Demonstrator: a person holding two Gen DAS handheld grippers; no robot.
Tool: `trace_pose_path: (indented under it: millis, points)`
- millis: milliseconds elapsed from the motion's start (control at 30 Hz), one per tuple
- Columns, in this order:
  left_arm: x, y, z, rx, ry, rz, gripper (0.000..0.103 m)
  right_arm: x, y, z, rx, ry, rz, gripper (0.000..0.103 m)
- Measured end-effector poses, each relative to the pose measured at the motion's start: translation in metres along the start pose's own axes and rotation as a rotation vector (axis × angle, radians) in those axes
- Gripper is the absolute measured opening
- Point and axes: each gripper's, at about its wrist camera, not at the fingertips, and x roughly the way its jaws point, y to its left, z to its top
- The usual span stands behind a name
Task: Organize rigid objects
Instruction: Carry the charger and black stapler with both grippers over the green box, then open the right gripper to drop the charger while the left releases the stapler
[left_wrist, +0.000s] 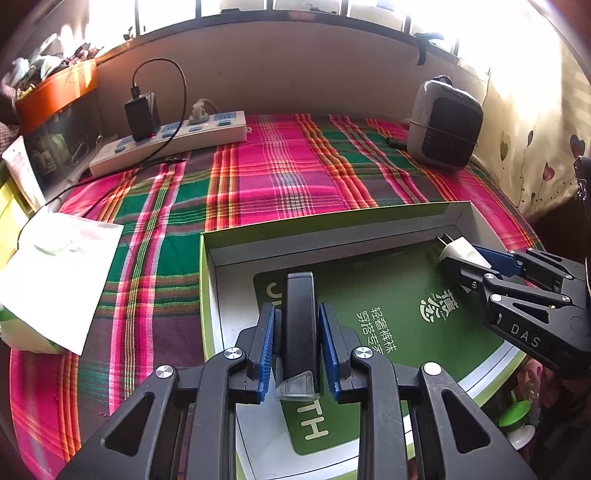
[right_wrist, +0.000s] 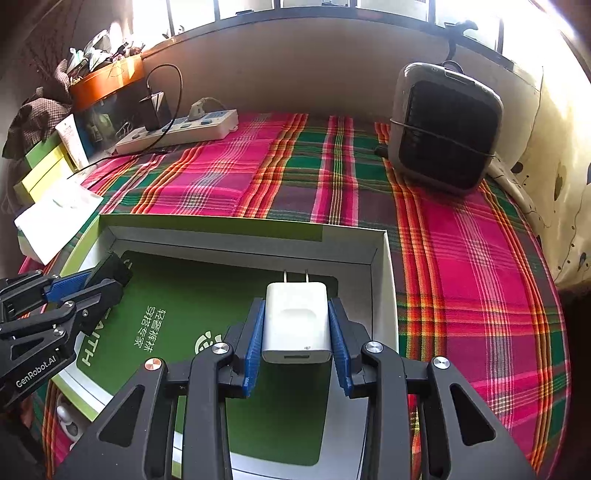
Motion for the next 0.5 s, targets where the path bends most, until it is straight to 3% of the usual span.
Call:
trace_pose_path:
  millis: [500]
  points:
    - [0.0019, 0.0012, 0.0004, 0.002, 0.004, 0.009, 0.023, 0.0004, 0.0000, 0.0007, 0.004, -0.003, 0.000, 0.035]
